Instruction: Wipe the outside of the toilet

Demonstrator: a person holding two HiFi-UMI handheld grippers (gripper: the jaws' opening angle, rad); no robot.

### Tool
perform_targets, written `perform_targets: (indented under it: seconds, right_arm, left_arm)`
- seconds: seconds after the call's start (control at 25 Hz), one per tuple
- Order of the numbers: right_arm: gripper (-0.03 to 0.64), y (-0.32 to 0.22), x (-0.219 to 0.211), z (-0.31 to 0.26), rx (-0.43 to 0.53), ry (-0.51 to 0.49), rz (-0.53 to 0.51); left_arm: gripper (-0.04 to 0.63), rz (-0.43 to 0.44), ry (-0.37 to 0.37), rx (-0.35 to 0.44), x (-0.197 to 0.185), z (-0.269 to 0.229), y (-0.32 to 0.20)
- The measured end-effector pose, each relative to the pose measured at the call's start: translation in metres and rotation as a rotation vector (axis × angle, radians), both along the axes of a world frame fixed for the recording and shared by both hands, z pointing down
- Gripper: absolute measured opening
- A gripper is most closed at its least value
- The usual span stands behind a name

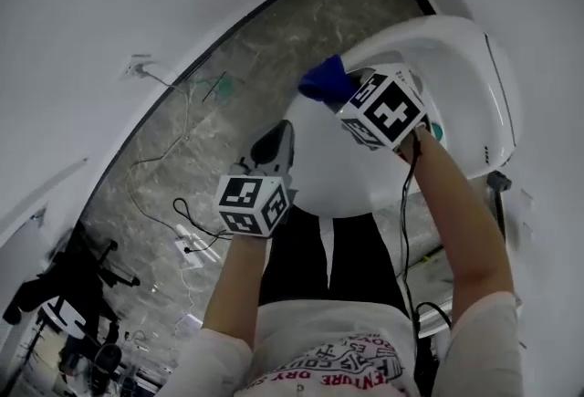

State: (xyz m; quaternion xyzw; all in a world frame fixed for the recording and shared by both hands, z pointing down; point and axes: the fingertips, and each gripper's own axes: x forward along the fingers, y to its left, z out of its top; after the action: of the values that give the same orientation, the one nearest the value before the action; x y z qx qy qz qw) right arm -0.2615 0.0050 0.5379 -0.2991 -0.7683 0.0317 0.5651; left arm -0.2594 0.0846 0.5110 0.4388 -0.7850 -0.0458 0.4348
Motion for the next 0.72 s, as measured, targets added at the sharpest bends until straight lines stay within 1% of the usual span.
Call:
perform_targets:
  seconds: [0.08,0.16,0.24,0.32,0.4,0.56,0.72]
  right_arm:
    - [0.072,-0.028,0.014,-0.008,-0.019,-0.011,0.076]
    - [0.072,-0.051,0.031,-0.017,-0.043,-0.02,0.184]
    - [0.072,-0.075,0.05,-0.027,-0.057,-0.037,0.295]
    - [0.072,-0.1,0.072,-0.041,-0.048,-0.068,0.376]
    - [0.072,-0.125,0.098,-0.057,-0.029,-0.107,0.451]
    - [0.072,-0.173,0.158,-0.091,-0.01,-0.177,0.608]
    - [0.072,-0.222,0.216,-0.119,0.015,-0.235,0.728]
  left_arm:
    - [0.006,0.063,0.003,0.0,0.013,-0.005,-0.031]
    - [0.006,0.158,-0.007,-0.007,0.029,-0.01,-0.057]
    - [0.006,0.268,-0.042,-0.016,0.045,-0.017,-0.084]
    - [0.006,0.353,-0.078,-0.011,0.064,-0.026,-0.111]
    - [0.006,0.412,-0.094,0.01,0.084,-0.037,-0.139]
    - [0.006,0.498,-0.089,0.057,0.128,-0.06,-0.194]
    - [0.006,0.581,-0.113,0.097,0.172,-0.083,-0.247]
